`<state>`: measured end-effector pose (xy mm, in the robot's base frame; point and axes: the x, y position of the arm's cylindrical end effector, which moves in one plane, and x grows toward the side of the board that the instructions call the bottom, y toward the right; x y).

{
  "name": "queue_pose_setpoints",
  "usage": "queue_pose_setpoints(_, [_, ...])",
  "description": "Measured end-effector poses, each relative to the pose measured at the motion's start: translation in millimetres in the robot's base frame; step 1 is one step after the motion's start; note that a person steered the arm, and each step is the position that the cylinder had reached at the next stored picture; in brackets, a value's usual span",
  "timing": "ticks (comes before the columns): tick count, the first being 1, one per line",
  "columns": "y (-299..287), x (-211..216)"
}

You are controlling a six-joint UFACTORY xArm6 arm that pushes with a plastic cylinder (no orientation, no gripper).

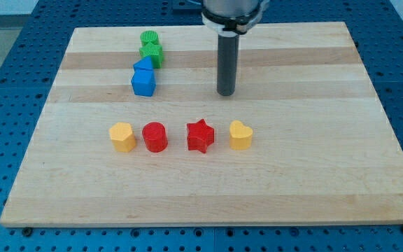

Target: Slide the blue cube slightly left and then up

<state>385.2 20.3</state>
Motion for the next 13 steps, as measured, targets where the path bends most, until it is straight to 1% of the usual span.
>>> queue_pose_setpoints(2, [-80.6, 0.0])
queue_pose_setpoints(3, [-107.3, -0.5])
queue_pose_setpoints(5, [-144.0, -27.1])
queue_pose_setpoints(6, [-156.8, -22.5])
queue_pose_setpoints(7, [-164.5, -4.1])
queue_pose_setpoints(9, [-193.5, -6.7])
queue_pose_setpoints(10, [-206.3, -11.3])
queue_pose_setpoints(11, [-206.2, -30.7])
queue_pose_setpoints(13, [-203.8, -51.4])
